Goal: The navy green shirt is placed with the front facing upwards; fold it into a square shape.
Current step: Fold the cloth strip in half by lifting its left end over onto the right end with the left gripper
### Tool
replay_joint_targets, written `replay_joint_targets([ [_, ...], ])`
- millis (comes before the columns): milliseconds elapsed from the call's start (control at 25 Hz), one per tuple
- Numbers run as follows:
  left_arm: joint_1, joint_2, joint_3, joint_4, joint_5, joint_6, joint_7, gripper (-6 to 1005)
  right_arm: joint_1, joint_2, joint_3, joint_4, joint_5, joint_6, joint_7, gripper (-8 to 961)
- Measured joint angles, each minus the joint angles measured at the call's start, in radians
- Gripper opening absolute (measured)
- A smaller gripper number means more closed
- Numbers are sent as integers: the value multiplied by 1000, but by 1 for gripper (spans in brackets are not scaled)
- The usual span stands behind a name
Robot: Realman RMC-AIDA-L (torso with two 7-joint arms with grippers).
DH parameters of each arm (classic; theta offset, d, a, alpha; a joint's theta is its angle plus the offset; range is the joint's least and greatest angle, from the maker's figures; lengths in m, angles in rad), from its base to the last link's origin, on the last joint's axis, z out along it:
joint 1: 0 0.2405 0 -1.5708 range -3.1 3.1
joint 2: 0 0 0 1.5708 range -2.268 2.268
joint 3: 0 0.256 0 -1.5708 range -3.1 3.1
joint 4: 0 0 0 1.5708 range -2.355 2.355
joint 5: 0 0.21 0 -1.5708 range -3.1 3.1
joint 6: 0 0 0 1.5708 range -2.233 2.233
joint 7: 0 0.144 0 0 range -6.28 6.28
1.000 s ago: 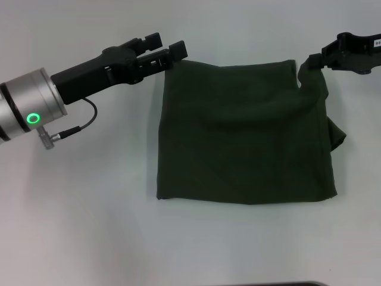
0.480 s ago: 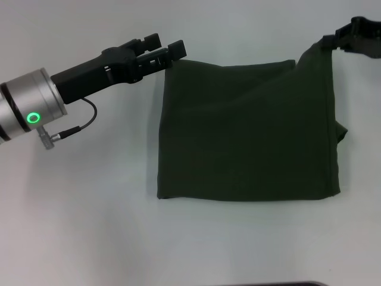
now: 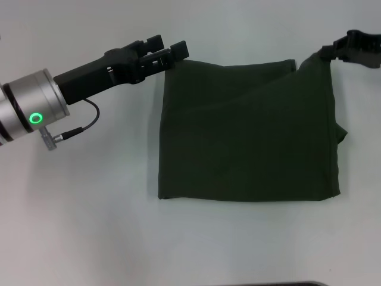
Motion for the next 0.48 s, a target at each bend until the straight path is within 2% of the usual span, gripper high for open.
replay_joint_targets([
  [480, -1, 2, 0, -3, 7, 0, -2, 947, -65, 36, 8, 12, -19, 82, -6, 120],
])
